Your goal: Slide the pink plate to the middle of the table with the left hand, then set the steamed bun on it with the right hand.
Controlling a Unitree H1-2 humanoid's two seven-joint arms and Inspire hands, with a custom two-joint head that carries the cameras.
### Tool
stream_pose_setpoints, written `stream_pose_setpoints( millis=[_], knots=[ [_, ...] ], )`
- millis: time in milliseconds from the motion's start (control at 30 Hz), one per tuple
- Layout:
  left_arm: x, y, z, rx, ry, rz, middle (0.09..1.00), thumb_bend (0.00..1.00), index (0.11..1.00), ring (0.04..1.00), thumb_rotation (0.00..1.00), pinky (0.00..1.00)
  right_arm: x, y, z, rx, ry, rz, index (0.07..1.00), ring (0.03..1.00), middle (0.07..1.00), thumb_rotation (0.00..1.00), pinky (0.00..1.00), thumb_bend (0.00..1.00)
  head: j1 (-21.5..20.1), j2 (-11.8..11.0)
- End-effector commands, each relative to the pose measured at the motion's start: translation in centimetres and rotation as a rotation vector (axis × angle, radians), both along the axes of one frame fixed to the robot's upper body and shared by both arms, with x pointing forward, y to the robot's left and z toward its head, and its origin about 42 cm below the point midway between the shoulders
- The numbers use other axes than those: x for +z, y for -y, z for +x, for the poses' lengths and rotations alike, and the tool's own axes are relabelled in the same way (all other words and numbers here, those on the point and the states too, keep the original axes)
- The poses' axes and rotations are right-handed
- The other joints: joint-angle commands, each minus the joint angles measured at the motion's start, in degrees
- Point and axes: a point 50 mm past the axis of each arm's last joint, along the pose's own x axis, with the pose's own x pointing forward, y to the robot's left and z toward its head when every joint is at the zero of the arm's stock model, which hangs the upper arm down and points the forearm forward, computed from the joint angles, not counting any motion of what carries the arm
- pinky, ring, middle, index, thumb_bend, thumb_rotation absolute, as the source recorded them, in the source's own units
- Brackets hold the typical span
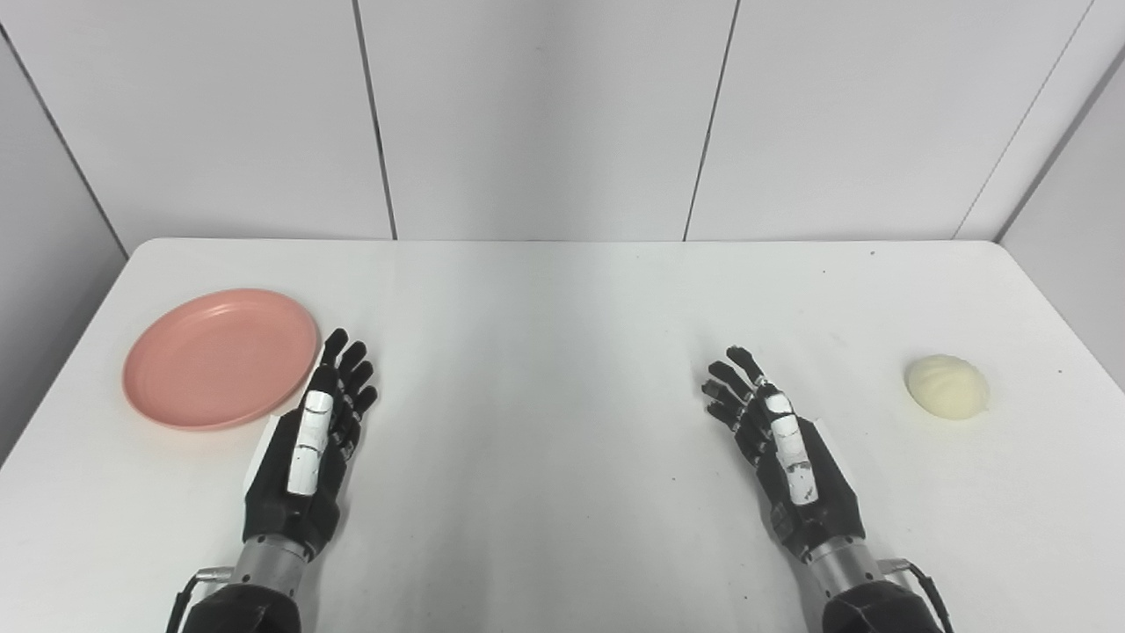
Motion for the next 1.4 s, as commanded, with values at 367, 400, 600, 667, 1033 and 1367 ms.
stream_pose_setpoints(
  millis=[367,400,600,667,1033,1367],
  knots=[
    [1.7,0.0,0.8,0.0,0.067,0.004,1.0,0.89,1.0,1.0,0.88,1.0,1.3,-0.1,0.4,0.018,0.065,0.001,0.927,0.887,0.902,0.92,0.92,0.9,0.0,-0.2],
    [1.7,0.0,0.8,0.002,0.066,0.007,1.0,0.9,1.0,1.0,0.88,1.0,1.2,-0.1,0.4,0.018,0.066,0.001,0.926,0.886,0.901,0.92,0.92,0.9,0.0,-0.2],
    [1.8,0.0,0.8,0.0,0.064,0.008,1.0,0.9,1.0,1.0,0.89,1.0,1.2,0.0,0.5,0.022,0.068,0.001,0.926,0.889,0.902,0.93,0.92,0.9,0.0,-0.3],
    [1.8,0.0,0.8,0.001,0.063,0.007,1.0,0.9,1.0,1.0,0.88,1.0,1.2,-0.1,0.5,0.022,0.066,0.0,0.925,0.888,0.901,0.93,0.92,0.9,0.0,-0.3],
    [0.9,1.0,0.9,-0.005,0.061,0.011,1.0,0.89,1.0,1.0,0.88,1.0,0.4,0.9,0.6,0.021,0.065,0.002,0.934,0.893,0.907,0.94,0.94,0.88,5.0,-3.0],
    [-0.4,3.0,1.2,-0.006,0.063,0.004,1.0,0.86,1.0,0.993,0.86,1.0,-1.1,3.1,0.8,0.025,0.065,-0.011,0.95,0.901,0.92,0.97,0.95,0.87,11.0,-7.2]
  ],
)
